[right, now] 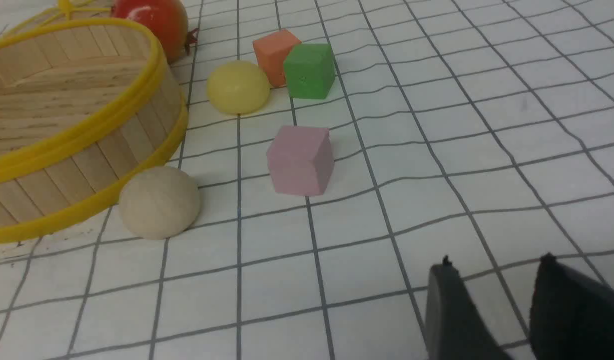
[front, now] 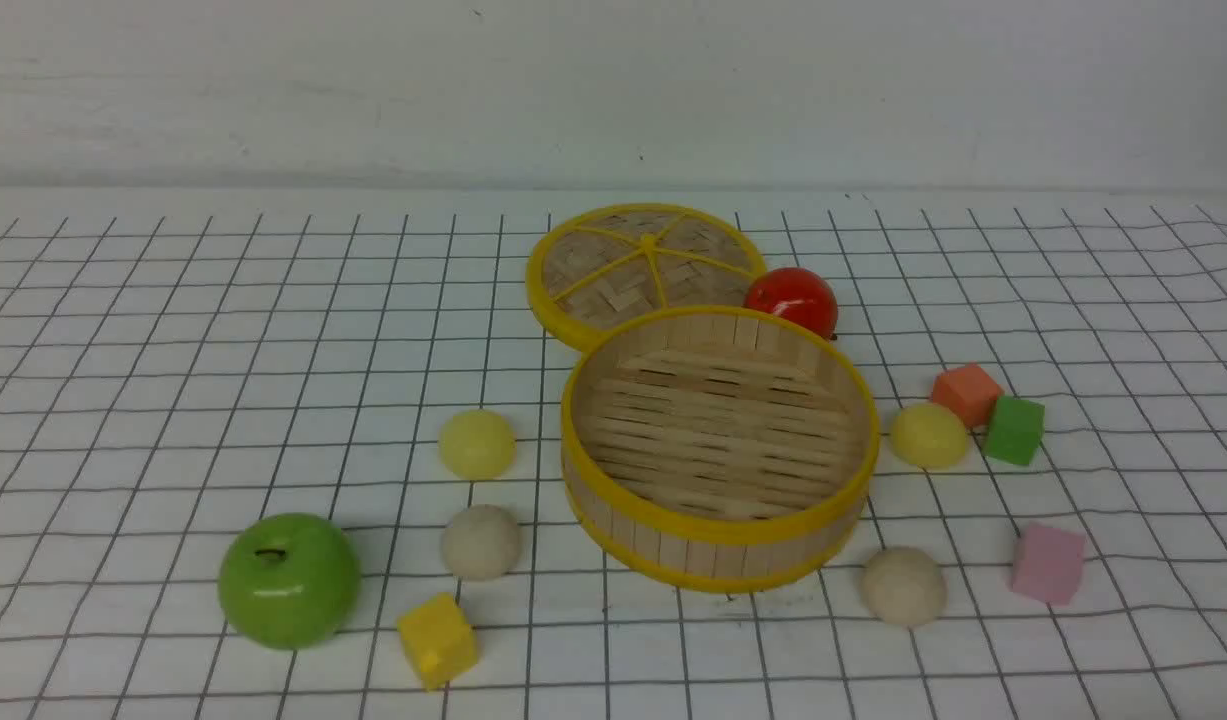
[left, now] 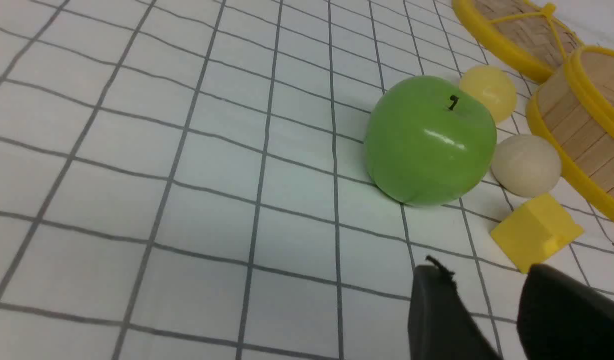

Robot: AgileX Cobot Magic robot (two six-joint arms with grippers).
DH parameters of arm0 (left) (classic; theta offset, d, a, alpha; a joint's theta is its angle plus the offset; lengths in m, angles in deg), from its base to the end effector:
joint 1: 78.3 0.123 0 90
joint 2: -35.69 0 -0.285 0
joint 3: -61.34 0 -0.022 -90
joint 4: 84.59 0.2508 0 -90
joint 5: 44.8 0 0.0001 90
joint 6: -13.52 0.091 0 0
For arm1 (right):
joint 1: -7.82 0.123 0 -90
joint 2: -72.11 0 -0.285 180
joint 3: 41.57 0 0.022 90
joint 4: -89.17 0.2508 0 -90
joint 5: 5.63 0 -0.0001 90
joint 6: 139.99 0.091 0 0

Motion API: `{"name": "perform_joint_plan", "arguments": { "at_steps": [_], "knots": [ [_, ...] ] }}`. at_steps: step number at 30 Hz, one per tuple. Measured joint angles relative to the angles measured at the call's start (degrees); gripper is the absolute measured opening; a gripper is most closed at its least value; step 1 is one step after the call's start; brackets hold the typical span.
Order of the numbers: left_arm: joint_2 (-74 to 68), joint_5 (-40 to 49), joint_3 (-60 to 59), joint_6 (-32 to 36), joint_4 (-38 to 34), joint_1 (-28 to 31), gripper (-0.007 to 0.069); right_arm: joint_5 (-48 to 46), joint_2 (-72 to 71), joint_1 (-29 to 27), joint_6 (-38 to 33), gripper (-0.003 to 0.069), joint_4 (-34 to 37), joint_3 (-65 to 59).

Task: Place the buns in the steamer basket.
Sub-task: Use the left arm to grab a steamed stuffed bun

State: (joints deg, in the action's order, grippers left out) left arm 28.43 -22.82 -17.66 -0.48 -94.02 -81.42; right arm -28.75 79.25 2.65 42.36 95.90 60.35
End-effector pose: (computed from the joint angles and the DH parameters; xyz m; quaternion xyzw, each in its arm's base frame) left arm 0.0521 -0.0084 0.1692 -0.1201 0.7997 -0.1558 0.5672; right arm 0.0518 -0.0005 0.1728 0.0833 0.8056 0.0359 0.5854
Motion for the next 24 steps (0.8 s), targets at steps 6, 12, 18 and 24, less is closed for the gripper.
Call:
{"name": "perform_joint_plan", "arguments": {
  "at_steps": [6,12,18,24],
  "knots": [
    [0.0,0.0,0.0,0.0,0.0,0.0,0.0238,0.0,0.0,0.0,0.0,0.0241,0.0,0.0],
    [0.0,0.1,0.0,0.0,0.0,0.0,0.0238,0.0,0.0,0.0,0.0,0.0241,0.0,0.0],
    [0.0,0.1,0.0,0.0,0.0,0.0,0.0238,0.0,0.0,0.0,0.0,0.0241,0.0,0.0],
    [0.0,-4.6,0.0,-3.0,-6.8,0.0,0.0238,0.0,0.0,0.0,0.0,0.0241,0.0,0.0]
  ]
}}
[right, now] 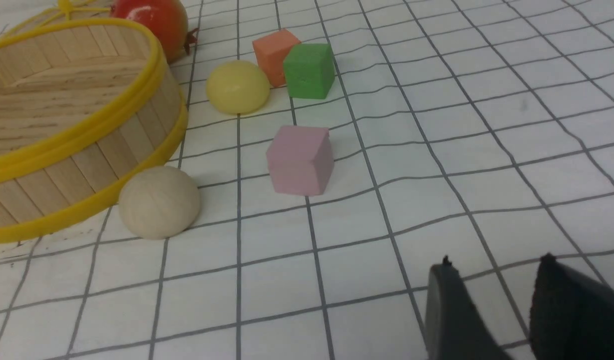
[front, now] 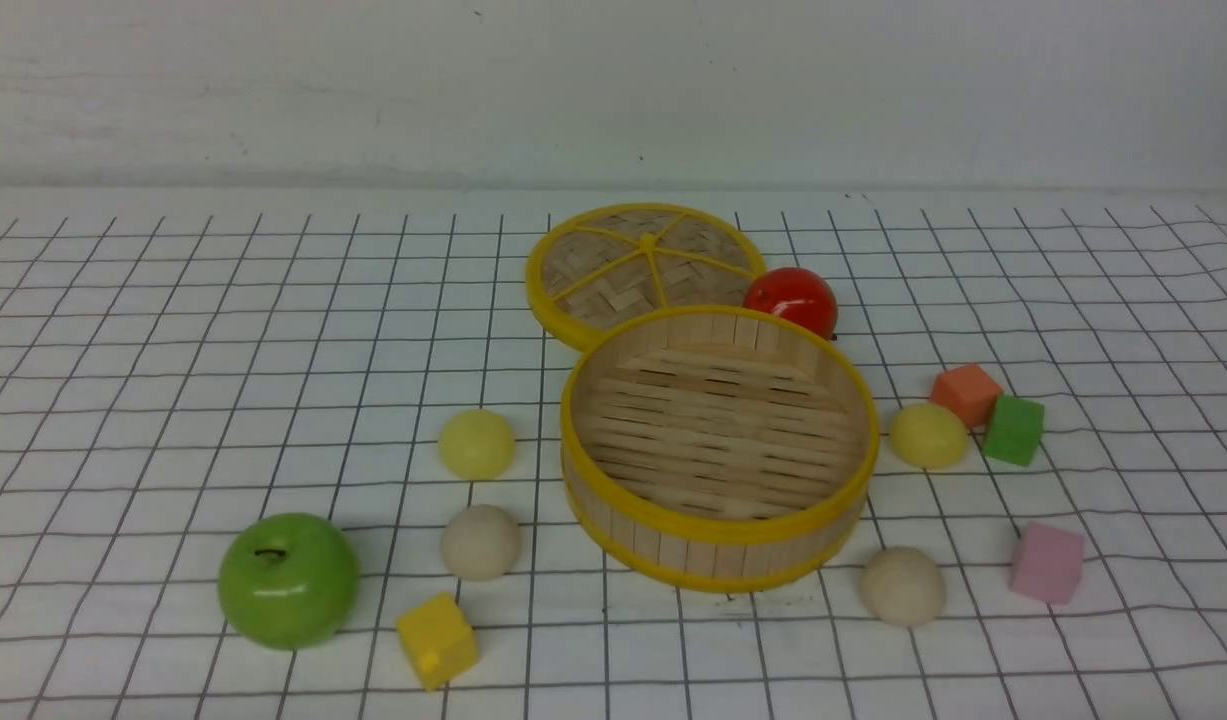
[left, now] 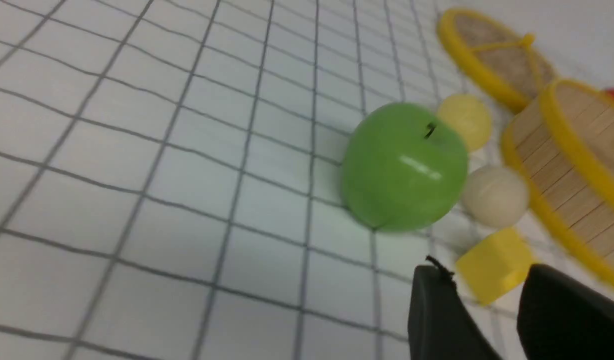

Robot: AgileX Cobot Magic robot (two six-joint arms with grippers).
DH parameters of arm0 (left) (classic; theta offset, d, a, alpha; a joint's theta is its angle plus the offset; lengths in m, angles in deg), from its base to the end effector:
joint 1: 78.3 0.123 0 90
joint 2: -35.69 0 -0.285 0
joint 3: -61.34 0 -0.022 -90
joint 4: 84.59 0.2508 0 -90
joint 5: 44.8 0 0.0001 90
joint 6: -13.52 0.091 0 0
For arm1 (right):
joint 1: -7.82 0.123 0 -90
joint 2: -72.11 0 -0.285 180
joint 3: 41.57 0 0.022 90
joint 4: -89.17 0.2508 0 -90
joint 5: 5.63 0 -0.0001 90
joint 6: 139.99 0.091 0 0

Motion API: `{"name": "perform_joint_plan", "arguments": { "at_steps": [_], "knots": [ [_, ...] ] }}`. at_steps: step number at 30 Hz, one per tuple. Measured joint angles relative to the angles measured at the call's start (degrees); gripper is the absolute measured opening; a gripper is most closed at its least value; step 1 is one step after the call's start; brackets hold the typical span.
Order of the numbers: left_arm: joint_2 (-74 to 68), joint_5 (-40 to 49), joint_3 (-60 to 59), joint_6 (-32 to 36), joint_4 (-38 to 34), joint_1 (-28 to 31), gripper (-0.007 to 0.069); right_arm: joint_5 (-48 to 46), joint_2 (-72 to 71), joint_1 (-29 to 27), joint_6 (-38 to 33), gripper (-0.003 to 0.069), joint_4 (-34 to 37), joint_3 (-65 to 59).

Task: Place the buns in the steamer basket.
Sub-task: Use the left arm to grab a steamed stuffed bun

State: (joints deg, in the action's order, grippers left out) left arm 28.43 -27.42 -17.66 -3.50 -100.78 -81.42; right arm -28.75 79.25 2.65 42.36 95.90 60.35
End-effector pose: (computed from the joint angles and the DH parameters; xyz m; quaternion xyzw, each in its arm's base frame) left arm 0.0540 -0.0106 0.1769 -0.1732 0.7629 -0.2213 0.5822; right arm 0.0518 -0.0005 0.1728 0.0833 0.8056 0.0359 0.5854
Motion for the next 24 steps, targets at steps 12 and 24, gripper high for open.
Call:
{"name": "perform_joint_plan", "arguments": {
  "at_steps": [12,24],
  "knots": [
    [0.0,-6.6,5.0,-7.9,-20.9,0.0,0.0155,0.0,0.0,0.0,0.0,0.0241,0.0,0.0],
    [-36.7,39.3,41.3,16.4,-11.7,-0.1,-0.0013,0.0,0.0,0.0,0.0,0.0241,0.0,0.0]
  ]
}}
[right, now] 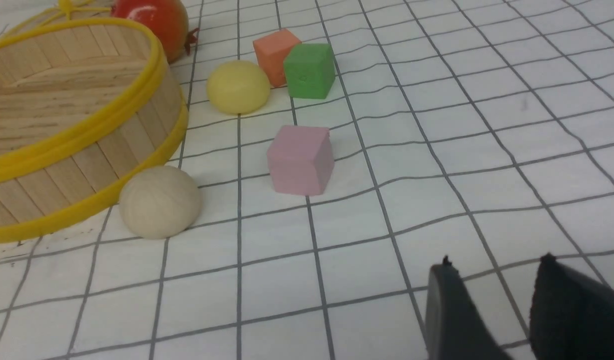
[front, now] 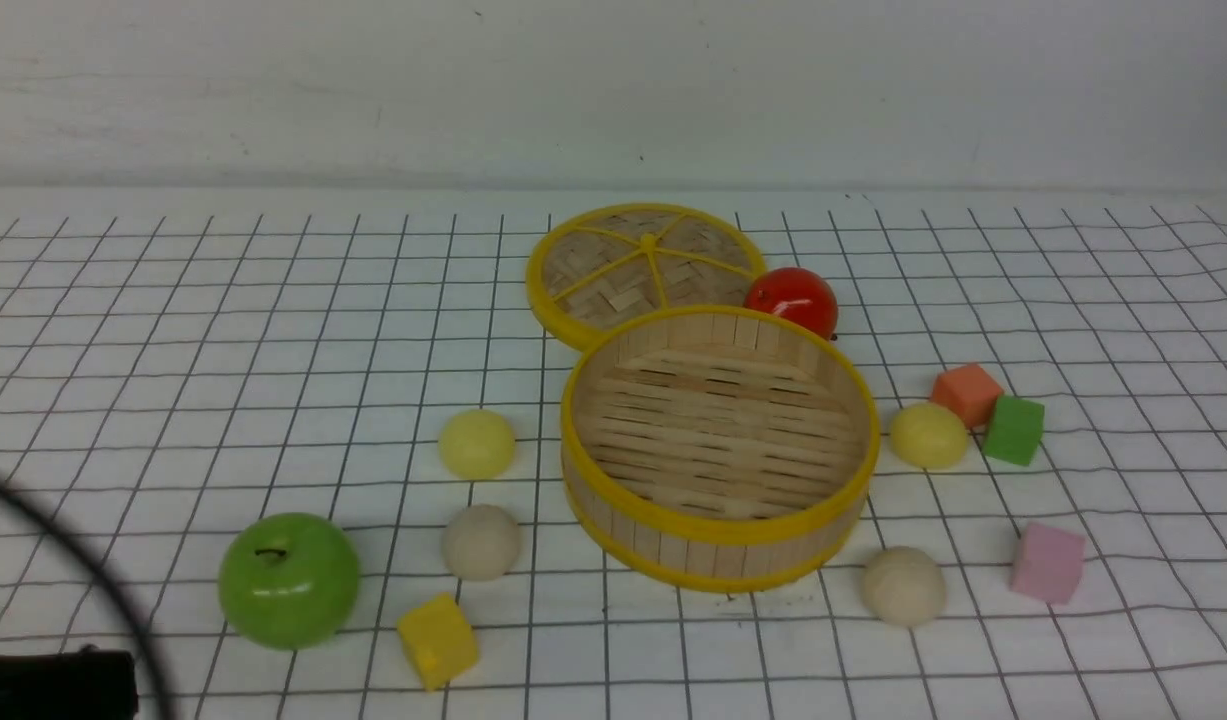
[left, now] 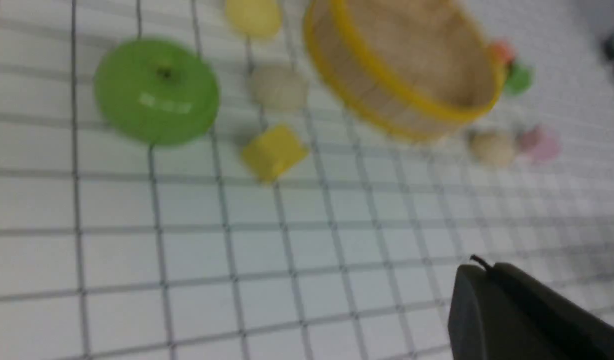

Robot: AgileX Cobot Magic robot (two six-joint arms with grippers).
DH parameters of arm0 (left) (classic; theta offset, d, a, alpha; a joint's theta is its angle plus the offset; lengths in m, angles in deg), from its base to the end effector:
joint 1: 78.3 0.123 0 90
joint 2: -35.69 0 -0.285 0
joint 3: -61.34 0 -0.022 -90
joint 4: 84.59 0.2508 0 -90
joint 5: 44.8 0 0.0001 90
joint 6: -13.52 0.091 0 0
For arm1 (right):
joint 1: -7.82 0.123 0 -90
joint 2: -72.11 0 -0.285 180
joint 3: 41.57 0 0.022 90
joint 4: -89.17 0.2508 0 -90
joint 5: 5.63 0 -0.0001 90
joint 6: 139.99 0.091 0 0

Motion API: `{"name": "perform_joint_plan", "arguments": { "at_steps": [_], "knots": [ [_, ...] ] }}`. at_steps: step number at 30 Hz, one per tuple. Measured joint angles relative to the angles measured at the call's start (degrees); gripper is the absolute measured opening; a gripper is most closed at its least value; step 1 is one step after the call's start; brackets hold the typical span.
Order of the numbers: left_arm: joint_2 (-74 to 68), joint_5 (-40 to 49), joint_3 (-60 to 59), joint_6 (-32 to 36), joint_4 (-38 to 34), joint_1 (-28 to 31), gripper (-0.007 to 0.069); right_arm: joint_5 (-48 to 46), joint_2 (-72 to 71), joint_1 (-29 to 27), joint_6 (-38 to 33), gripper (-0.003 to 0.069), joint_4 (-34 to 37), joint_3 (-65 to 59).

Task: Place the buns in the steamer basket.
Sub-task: Use the left arm to grab a steamed stuffed bun

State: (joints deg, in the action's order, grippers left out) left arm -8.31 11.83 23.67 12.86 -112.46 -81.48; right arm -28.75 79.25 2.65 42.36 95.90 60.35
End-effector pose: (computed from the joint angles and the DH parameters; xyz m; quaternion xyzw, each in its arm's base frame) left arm 0.0970 -0.0410 0.3198 -0.0322 0.9079 -0.2465 0.3374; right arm 0.0518 -0.0005 0.1728 0.0833 0.8056 0.0359 0.5854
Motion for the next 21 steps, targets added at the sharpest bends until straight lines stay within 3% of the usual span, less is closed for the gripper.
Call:
{"name": "perform_joint_plan", "arguments": {
  "at_steps": [2,8,12,16,21],
  "knots": [
    [-8.5,2.8,3.2,1.8,2.3,0.0,-0.0013,0.0,0.0,0.0,0.0,0.0241,0.0,0.0],
    [-27.7,0.2,9.5,5.0,3.6,-2.2,-0.0013,0.0,0.0,0.0,0.0,0.0241,0.0,0.0],
    [-35.6,-4.9,14.7,4.7,4.9,-14.3,-0.0013,0.0,0.0,0.0,0.0,0.0241,0.0,0.0],
    [-43.7,-6.9,20.6,-1.9,10.5,-24.9,-0.0013,0.0,0.0,0.0,0.0,0.0241,0.0,0.0],
    [-53.0,-7.1,26.3,-6.9,19.4,-26.6,-0.0013,0.0,0.0,0.0,0.0,0.0241,0.0,0.0]
  ]
}}
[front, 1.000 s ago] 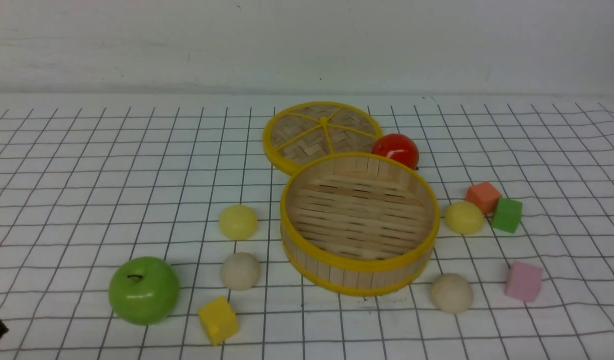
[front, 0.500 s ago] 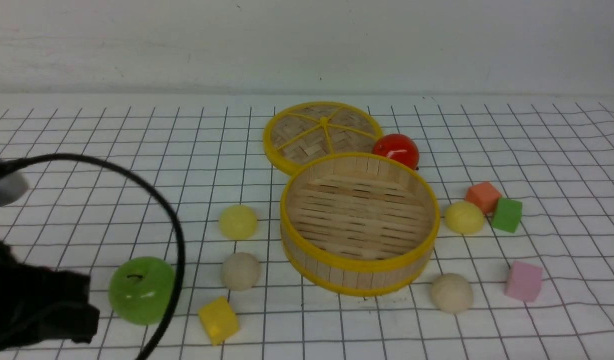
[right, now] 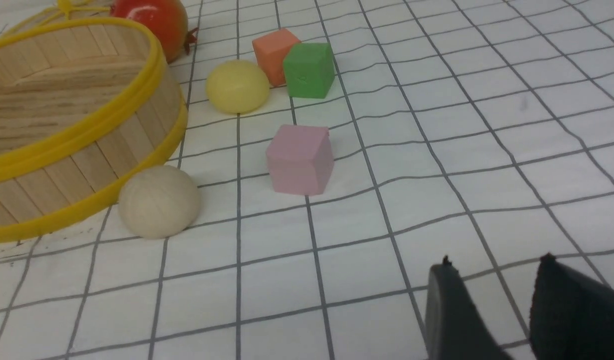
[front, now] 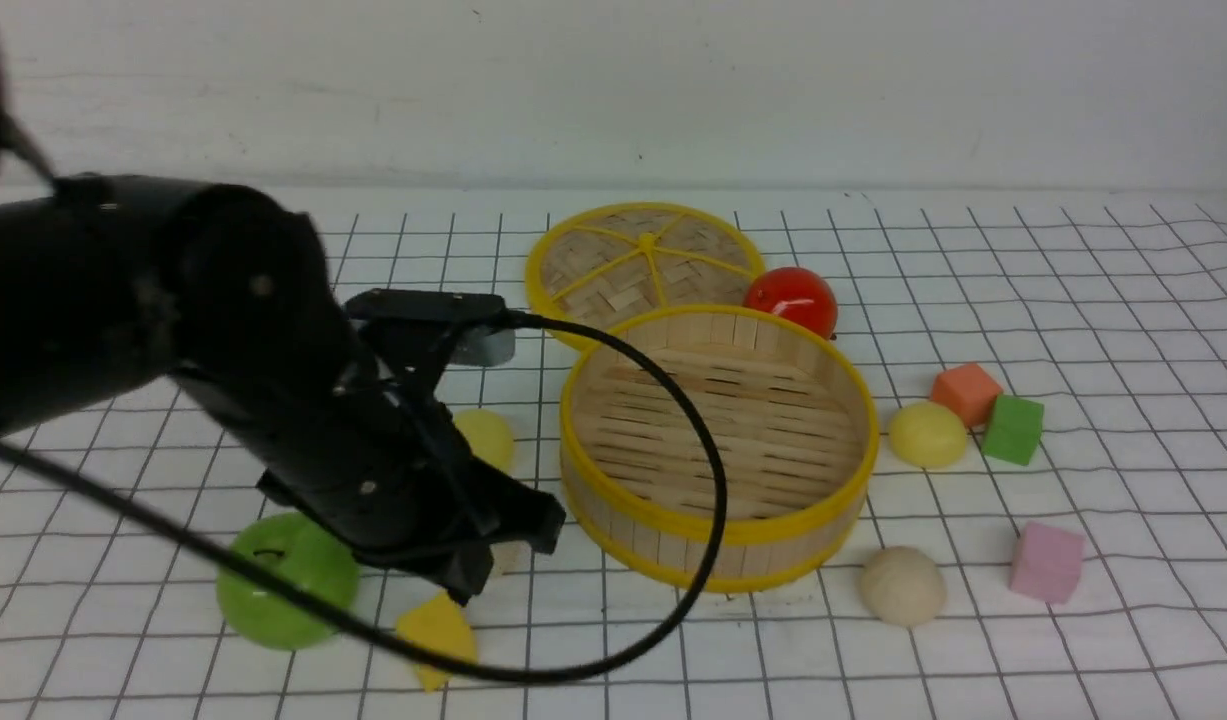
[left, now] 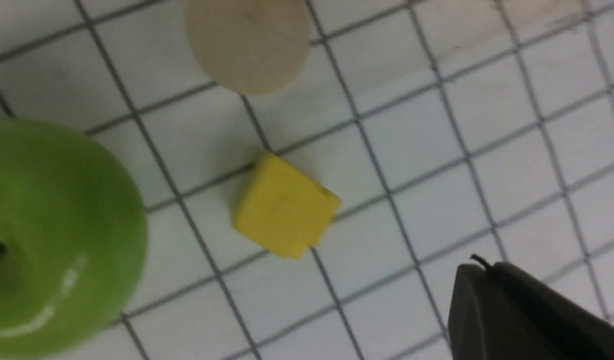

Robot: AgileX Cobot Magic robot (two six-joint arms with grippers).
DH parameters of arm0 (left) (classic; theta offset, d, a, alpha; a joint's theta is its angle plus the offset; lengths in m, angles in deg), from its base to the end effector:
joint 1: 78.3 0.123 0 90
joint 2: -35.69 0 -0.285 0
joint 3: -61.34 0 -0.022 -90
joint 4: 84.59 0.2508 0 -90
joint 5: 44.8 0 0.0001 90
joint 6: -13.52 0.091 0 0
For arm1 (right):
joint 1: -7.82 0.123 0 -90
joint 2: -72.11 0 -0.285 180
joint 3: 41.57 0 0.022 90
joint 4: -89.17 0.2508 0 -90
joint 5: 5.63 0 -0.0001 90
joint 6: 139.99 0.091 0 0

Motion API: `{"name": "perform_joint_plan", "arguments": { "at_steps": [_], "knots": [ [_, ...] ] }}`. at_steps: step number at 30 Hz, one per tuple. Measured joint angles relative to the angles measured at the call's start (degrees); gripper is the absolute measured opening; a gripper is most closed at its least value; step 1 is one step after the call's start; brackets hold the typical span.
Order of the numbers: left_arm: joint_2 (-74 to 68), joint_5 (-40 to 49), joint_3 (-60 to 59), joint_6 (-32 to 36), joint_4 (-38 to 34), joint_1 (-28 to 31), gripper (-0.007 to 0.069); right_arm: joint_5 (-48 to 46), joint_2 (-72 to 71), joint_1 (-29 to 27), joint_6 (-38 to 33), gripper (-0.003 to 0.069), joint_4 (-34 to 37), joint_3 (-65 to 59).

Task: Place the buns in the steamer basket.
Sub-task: Use the left arm to grab a steamed stuffed bun

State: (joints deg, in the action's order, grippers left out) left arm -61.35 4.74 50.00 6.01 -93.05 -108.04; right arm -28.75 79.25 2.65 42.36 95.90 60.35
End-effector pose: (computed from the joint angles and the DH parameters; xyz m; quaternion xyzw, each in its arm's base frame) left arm 0.2678 -0.1647 0.2640 0.1531 0.9674 -0.1219 0.1605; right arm 0.0518 -0.0005 0.1728 0.0833 0.8056 0.0359 0.5854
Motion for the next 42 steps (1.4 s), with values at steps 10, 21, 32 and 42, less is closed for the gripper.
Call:
{"name": "perform_joint_plan", "arguments": {
  "at_steps": [10,21,32,42],
  "knots": [
    [-14.9,-0.6,11.0,-1.7,4.2,5.0,0.028,0.0,0.0,0.0,0.0,0.0241,0.0,0.0],
    [-19.3,-5.6,11.8,-1.4,4.5,5.3,0.033,0.0,0.0,0.0,0.0,0.0241,0.0,0.0],
    [-21.8,-7.5,11.9,-1.3,4.5,5.3,0.0162,0.0,0.0,0.0,0.0,0.0241,0.0,0.0],
    [-19.7,-3.8,11.9,-1.4,4.6,4.9,-0.001,0.0,0.0,0.0,0.0,0.0241,0.0,0.0]
  ]
}}
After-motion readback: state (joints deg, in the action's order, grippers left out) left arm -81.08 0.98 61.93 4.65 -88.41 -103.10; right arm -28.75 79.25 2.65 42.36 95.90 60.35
